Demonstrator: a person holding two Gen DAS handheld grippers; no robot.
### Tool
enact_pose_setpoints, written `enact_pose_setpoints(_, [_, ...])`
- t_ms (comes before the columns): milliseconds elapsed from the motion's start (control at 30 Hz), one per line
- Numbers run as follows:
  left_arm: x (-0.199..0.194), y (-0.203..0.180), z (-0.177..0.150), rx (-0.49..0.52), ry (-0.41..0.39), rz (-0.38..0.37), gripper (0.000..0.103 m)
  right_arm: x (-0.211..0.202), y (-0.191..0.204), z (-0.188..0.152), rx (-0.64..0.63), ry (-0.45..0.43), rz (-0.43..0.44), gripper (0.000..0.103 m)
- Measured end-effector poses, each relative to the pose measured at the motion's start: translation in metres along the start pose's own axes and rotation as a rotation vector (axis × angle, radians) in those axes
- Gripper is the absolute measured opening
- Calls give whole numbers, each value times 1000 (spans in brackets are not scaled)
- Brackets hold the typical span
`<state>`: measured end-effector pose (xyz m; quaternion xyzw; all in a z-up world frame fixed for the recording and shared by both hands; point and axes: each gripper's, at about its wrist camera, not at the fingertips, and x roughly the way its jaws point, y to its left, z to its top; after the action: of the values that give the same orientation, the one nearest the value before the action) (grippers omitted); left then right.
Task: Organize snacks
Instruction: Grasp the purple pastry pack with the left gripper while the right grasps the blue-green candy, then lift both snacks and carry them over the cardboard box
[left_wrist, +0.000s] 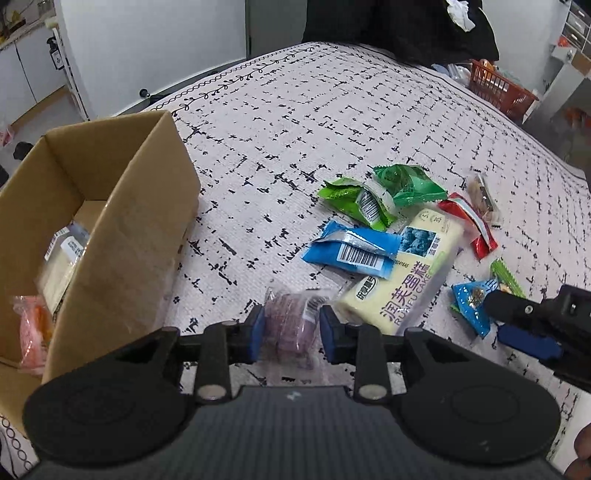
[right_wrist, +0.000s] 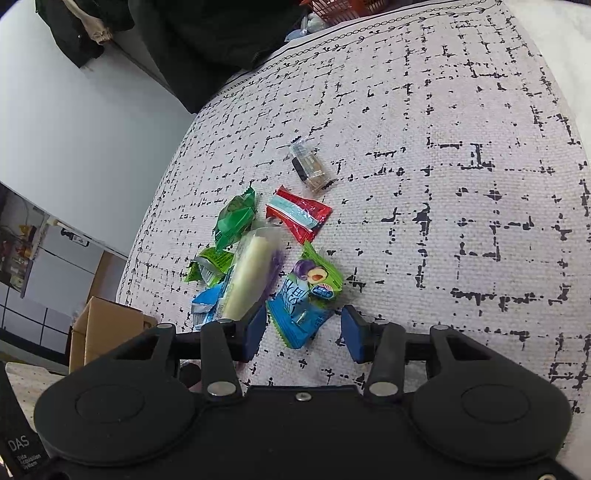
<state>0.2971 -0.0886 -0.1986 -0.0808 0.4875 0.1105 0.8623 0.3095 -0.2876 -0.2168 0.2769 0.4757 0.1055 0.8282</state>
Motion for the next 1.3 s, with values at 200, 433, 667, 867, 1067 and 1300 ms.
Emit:
enact_pose_setpoints(200, [7, 10, 1, -34, 13, -21, 49, 2, 0, 1, -7, -3, -5, 45])
enact_pose_setpoints(433, [18, 20, -1, -92, 51, -57, 50, 6, 3, 2, -35, -13, -21, 45])
enact_pose_setpoints(667, [13, 21, 1, -110, 50, -83, 35, 14, 14, 4, -94, -26, -53, 46])
enact_pose_setpoints(867, [2, 22, 5, -113, 27, -85, 34, 20, 24, 5, -153, -26, -83, 46])
enact_pose_setpoints(1067, [-13, 23, 9, -109, 3, -95, 34, 17, 29, 2, -196, -15, -110, 29])
enact_pose_setpoints(1300, [-35, 26, 12, -110, -31, -117, 34, -9, 49, -4, -233, -48, -95, 24])
